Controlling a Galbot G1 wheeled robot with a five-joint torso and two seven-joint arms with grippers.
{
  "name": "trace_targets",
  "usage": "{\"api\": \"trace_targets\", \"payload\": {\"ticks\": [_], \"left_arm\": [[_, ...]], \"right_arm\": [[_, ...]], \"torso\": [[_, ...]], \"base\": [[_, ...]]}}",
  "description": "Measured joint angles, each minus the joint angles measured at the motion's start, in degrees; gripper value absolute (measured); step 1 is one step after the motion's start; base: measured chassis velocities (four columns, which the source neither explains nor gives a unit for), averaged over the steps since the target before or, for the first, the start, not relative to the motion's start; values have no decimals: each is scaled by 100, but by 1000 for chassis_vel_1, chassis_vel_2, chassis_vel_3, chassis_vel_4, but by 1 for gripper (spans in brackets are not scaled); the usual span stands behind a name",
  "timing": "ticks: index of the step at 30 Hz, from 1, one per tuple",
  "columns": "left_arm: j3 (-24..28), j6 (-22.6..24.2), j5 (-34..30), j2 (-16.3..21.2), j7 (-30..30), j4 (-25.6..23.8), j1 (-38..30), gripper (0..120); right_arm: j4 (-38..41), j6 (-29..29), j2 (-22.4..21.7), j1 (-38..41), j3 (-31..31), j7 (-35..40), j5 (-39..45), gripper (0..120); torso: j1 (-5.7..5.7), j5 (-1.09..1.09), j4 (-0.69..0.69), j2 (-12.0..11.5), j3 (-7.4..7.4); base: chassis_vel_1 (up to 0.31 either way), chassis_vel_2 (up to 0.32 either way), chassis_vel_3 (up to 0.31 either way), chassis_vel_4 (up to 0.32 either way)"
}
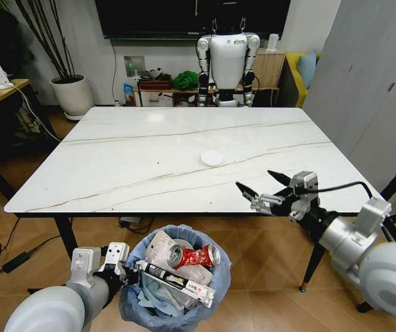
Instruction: Pick up the trash bin and place the trash from the table into it.
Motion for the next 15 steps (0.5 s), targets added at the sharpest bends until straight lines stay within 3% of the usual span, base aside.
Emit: {"api": "trace_targets", "payload": {"ticks": [6, 15], "left_arm": [[-23, 0, 96, 39, 116, 0, 49, 0], [-47, 0, 158, 20, 159, 0, 50, 0]], "right_arm": [[-576, 62, 114, 774, -510, 348, 9, 100], [-651, 33, 191, 954, -633, 495, -5, 100]], "torso": [[0, 0, 0, 0, 0], [0, -1, -2, 0, 0]], "base": [[0, 0, 0, 0], [0, 0, 0, 0]]}}
